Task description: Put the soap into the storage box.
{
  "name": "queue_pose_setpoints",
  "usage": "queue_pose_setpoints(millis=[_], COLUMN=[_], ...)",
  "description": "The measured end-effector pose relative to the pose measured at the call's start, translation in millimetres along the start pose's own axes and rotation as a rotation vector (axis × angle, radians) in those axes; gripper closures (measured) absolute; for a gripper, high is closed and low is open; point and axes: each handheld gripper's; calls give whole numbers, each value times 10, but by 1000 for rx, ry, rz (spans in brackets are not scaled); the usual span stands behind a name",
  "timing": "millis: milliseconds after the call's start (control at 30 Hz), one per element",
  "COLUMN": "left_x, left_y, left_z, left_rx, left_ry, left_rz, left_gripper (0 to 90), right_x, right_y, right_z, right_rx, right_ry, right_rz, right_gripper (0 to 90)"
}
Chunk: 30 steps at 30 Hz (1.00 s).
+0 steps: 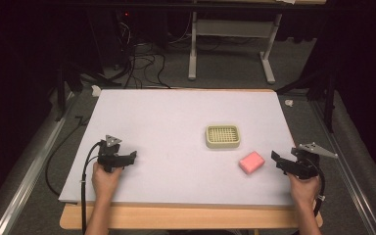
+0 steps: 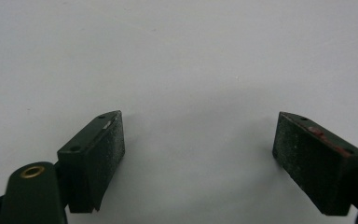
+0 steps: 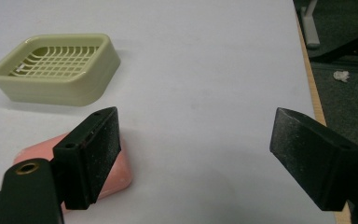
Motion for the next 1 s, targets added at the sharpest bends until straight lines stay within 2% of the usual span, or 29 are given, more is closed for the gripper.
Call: queue_pose_setpoints(millis=[367, 467, 700, 1000], left_x=[0, 0, 0, 0], left_y=[0, 0, 0, 0], left_z=[-1, -1, -1, -1], left_rx=[0, 0, 0, 0], left_ry=[1, 1, 1, 1], left_rz=[0, 0, 0, -1], left_gripper=[173, 173, 173, 173], right_x=[109, 137, 147, 91], right_y=[-65, -106, -177, -203], right_z=[137, 202, 312, 456], right_rx=[33, 55, 74, 126], right_ry=[53, 74, 94, 120], right_rz=[-15, -19, 1, 33], right_gripper=[132, 125, 120, 119])
Point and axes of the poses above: each handheld gripper's, and its own axes: x roughly backward along the jaws, y roughly out of its top, z roughly to its left, and after that the axes turned 13 degrees about y, right-handed
